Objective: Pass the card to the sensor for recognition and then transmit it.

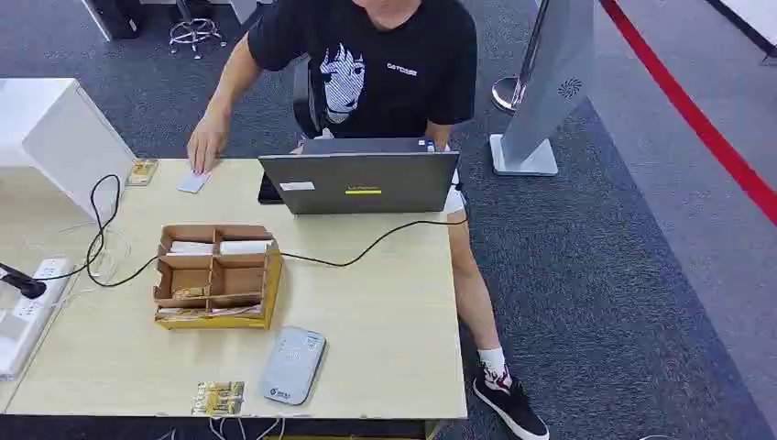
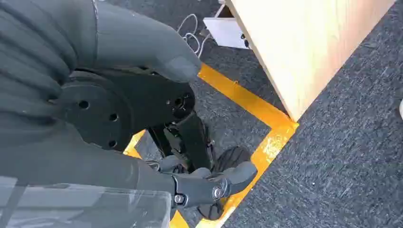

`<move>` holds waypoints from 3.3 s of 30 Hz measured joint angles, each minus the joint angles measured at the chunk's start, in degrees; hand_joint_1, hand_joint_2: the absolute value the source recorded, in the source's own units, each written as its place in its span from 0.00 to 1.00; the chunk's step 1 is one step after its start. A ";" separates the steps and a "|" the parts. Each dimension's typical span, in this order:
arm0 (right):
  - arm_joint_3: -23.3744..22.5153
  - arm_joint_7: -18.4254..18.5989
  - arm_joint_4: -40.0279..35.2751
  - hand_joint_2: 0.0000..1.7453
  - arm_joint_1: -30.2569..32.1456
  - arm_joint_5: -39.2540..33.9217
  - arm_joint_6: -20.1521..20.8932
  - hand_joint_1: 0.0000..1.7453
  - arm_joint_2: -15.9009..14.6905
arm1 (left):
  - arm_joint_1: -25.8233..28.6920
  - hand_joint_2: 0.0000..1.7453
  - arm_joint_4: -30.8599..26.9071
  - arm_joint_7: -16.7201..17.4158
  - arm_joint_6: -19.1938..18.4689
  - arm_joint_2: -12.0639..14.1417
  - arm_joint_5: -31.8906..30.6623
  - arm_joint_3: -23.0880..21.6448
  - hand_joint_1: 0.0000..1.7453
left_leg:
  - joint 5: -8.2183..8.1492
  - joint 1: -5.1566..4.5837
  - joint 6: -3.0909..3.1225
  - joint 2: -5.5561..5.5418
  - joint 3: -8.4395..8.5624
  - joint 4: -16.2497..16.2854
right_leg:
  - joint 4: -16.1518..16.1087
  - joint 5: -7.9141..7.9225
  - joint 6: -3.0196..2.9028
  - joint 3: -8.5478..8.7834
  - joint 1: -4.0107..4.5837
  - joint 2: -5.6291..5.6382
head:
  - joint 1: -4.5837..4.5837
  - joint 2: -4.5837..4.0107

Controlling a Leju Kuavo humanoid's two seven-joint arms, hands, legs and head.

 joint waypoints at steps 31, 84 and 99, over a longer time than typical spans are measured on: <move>-0.46 -24.39 -1.31 1.00 -2.07 10.84 2.65 0.00 4.07 | 27.04 1.00 -111.63 -16.43 24.93 -17.11 -30.29 -5.95 0.00 | -0.06 0.35 0.23 -0.08 0.62 0.11 | -0.35 0.10 0.08 0.44 0.27 -0.09 | 0.22 0.00; 12.61 -22.42 -2.62 1.00 -9.40 40.55 -17.40 0.00 9.07 | -25.21 1.00 -51.34 13.43 31.07 26.45 -110.11 -37.46 0.00 | 0.85 0.42 -0.23 0.36 0.01 0.05 | -0.17 1.03 -0.22 -0.42 0.35 0.45 | 0.07 0.00; 13.11 -22.62 -2.62 1.00 -9.37 41.64 -17.77 0.00 9.40 | -27.95 1.00 -49.35 15.11 37.71 25.70 -114.88 -43.78 0.00 | 0.87 0.49 -0.26 0.63 -0.03 0.03 | -0.11 1.09 -0.32 -0.61 0.44 0.67 | 0.07 0.00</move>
